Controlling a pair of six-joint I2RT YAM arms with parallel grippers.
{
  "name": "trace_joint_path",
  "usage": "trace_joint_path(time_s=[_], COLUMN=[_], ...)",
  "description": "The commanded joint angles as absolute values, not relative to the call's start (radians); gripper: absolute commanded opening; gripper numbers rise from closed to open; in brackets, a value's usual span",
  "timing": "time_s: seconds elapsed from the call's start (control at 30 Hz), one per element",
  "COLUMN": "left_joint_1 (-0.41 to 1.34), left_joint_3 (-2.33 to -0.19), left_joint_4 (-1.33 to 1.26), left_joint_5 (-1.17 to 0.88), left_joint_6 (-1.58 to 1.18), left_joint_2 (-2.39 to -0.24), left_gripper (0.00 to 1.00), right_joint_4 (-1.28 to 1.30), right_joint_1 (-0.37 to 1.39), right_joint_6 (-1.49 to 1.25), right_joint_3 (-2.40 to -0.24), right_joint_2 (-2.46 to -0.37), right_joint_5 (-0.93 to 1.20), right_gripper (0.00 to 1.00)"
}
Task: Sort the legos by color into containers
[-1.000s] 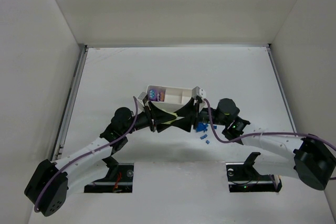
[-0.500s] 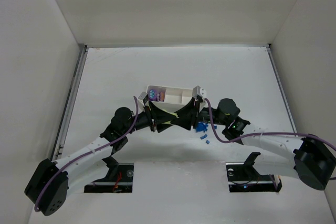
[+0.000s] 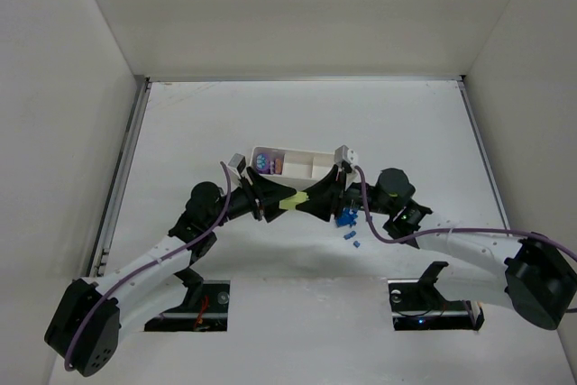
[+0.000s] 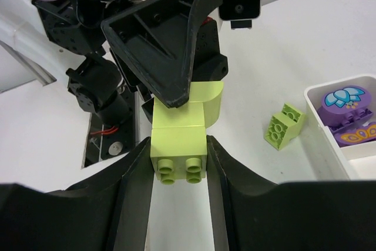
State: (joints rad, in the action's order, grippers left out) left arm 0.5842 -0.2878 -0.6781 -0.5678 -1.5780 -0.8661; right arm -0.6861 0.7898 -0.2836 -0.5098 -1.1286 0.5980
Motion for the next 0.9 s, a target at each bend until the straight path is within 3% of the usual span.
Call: trace_joint_path(time_s=[0.0,0.3,0.6,0.87], left_joint_1=[0.574,0.574,0.530,0.326], left_joint_3=[-0.279,-0.278,-0.259,-0.183], left_joint_4=[-0.718,-0.718,-0.718,-0.732], left_joint_5=[-0.580,-0.594,-0.597,-0.603], left_joint_6=[-1.562,-1.549,-1.497,-1.459], left_joint_2=[-0.844,-0.850,-0.813,-0.755], left_gripper=[0.46,0.35,0.12,0.08], right_joint_4=[-0.719,-0.704,-0.676,-0.675], right_joint_1=[0.783,0.774,0.733,0.717], right_joint_6=[-0.275,-0.255,-0.245,-0.256], right_joint_3=[-0.512,-0.515,-0.511,-0.508], right_joint_2=[-1.115,-1.135,-1.151,-1.140], right_joint_5=[0.597,0.555,0.505,0.457], right_gripper=[0.24,0.24,0.25,0.26])
